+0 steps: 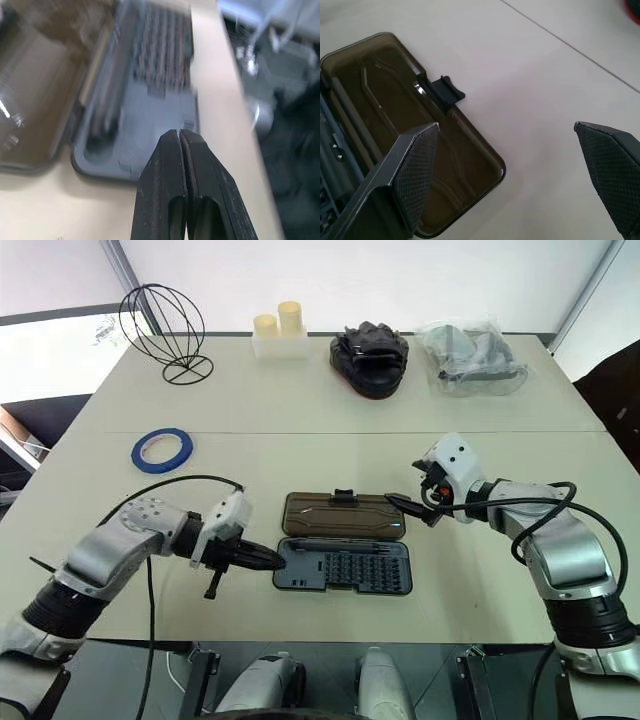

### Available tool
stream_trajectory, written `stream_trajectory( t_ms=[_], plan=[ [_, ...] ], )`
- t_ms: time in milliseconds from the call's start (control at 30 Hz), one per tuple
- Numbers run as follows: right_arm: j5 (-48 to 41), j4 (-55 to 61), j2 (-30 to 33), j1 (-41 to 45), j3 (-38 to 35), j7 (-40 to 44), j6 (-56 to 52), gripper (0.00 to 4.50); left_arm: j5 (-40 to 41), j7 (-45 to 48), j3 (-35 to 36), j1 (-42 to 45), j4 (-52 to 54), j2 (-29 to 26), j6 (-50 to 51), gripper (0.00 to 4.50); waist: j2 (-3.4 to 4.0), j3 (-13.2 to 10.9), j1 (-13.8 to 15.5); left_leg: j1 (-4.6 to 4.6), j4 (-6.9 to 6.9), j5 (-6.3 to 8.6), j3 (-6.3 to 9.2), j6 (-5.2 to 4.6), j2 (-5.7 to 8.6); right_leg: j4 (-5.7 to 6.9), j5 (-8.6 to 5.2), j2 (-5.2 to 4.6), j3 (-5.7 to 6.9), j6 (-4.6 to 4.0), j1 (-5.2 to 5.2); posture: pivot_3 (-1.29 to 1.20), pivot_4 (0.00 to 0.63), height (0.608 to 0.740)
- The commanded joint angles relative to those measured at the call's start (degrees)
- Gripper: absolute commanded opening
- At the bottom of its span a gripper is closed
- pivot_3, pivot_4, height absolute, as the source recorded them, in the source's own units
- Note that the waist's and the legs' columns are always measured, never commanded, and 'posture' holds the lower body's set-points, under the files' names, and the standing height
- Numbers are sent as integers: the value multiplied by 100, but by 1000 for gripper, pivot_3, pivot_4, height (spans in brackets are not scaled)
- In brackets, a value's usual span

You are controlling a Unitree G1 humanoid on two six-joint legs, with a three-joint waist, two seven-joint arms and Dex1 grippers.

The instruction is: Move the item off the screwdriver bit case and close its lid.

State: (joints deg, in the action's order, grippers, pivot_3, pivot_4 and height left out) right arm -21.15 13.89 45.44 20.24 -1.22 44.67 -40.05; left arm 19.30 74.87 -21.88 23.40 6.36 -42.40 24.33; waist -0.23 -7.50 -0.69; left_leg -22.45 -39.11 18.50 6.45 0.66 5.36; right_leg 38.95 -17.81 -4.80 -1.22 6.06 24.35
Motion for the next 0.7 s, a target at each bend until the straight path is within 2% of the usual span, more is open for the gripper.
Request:
stream_trajectory(
  t_ms=[33,200,367,500,600,700],
  plan=[
    [21,-43,-7,337,123,130,-10,4500,-972,12,-542,1,-532,42,-986,48,-3,2,8,0,0,0,0,0,-2,-3,0,2,1,0,0,0,150,740],
    [410,-753,-41,1078,829,394,-32,4500,-1284,72,-653,-73,-888,81,-1483,48,11,10,-5,11,2,0,1,0,-8,-40,0,7,4,0,-31,0,150,740],
    [1042,-2048,-286,1852,1829,963,207,4500,-1260,-22,-577,-155,-859,182,-1471,48,15,14,-1,25,4,0,7,0,-9,-56,0,10,6,0,-56,0,150,740],
    [1420,-2941,-394,2151,2299,1511,617,4500,-1297,-174,-531,-205,-791,249,-1442,48,17,15,10,36,4,0,15,-1,-8,-64,0,10,10,0,-71,0,150,740],
    [1625,-3539,-575,2302,2494,1803,925,3658,-1280,-308,-468,-303,-684,281,-1358,0,19,17,-3,58,9,1,17,-1,-7,-74,0,11,13,0,-95,0,150,740],
    [1821,-3946,-673,2351,2598,2016,1242,2182,-1257,-391,-444,-411,-551,263,-1292,0,18,32,-13,114,34,2,17,-4,-9,-85,0,11,12,0,-144,0,150,740]
  ],
)
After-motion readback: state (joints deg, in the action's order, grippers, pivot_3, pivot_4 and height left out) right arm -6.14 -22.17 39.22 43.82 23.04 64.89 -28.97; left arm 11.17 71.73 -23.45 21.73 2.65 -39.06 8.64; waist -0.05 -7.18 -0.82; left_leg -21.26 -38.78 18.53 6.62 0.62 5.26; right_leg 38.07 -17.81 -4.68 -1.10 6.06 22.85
